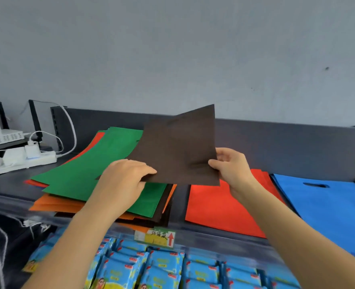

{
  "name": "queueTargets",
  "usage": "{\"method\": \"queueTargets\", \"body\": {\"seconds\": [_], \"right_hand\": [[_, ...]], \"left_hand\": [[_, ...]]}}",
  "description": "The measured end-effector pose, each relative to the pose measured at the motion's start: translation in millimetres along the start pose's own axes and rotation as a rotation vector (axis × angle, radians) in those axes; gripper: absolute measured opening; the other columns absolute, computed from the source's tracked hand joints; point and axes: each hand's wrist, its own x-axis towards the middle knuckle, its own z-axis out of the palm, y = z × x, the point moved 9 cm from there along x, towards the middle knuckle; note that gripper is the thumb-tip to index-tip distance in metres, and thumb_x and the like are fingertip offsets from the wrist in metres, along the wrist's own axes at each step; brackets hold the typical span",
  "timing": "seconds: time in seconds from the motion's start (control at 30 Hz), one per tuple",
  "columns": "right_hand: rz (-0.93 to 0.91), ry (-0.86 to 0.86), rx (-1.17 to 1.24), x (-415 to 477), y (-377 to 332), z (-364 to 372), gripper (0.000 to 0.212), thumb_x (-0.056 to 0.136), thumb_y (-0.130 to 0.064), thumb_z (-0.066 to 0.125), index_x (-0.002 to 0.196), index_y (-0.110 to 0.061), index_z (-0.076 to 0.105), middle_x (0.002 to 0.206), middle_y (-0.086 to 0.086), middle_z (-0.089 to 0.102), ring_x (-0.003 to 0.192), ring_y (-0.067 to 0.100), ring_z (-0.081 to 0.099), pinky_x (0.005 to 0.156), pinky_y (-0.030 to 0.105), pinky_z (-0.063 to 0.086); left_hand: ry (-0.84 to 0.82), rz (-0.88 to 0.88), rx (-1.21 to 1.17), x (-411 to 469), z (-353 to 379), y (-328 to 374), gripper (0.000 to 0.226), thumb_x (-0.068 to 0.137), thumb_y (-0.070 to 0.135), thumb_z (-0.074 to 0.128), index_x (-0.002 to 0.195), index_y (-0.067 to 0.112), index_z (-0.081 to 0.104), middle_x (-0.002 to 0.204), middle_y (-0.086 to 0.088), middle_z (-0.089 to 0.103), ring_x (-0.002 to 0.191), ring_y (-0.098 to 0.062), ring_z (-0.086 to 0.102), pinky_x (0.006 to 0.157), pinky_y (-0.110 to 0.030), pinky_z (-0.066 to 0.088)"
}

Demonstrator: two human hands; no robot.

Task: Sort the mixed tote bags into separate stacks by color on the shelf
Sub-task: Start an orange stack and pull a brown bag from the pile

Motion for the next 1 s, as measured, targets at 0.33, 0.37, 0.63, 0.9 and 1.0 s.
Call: {"method": "queueTargets", "body": {"seconds": [0.33,0.37,0.63,0.9,1.0], "right_hand": [[-0.023,0.225,-0.092,-43,6,-243,0.021,0.085,0.010,0.057,0.085,-0.009,0.066,0.073,0.000,0.069,0.057,0.002,0.064,0.054,0.015,0.052],[-0.016,0.242,-0.104,-49,9,-270,0.020,0.085,0.009,0.058,0.086,-0.009,0.067,0.073,0.000,0.070,0.059,0.004,0.065,0.056,0.017,0.053],[0.016,0.363,-0.138,-89,37,-501,0.022,0.083,0.009,0.060,0.088,-0.011,0.069,0.080,0.004,0.071,0.067,0.012,0.065,0.063,0.022,0.053],[0.055,0.441,-0.295,-117,49,-700,0.024,0.080,0.009,0.064,0.083,-0.015,0.068,0.083,0.009,0.070,0.071,0.017,0.064,0.080,0.037,0.051],[0.080,0.444,-0.321,-125,53,-754,0.024,0.080,0.011,0.063,0.084,-0.012,0.068,0.086,0.015,0.070,0.077,0.025,0.063,0.083,0.041,0.050]], "left_hand": [[0.014,0.515,-0.228,38,51,206,0.040,0.070,0.007,0.052,0.102,0.023,0.071,0.092,0.010,0.069,0.076,-0.013,0.066,0.063,-0.024,0.055],[0.008,0.545,-0.255,39,56,230,0.043,0.073,0.010,0.045,0.106,0.026,0.067,0.094,0.010,0.069,0.079,-0.012,0.066,0.061,-0.025,0.055],[-0.022,0.728,-0.336,52,97,447,0.057,0.059,-0.002,0.053,0.107,0.027,0.066,0.096,0.014,0.069,0.080,-0.008,0.066,0.056,-0.023,0.055],[-0.104,0.782,-0.381,70,126,640,0.069,0.047,-0.010,0.077,0.103,0.030,0.071,0.097,0.020,0.069,0.083,0.000,0.065,0.063,-0.013,0.051],[-0.144,0.798,-0.418,78,138,694,0.069,0.050,-0.010,0.078,0.105,0.031,0.070,0.100,0.019,0.070,0.087,-0.001,0.066,0.062,-0.017,0.052]]}}
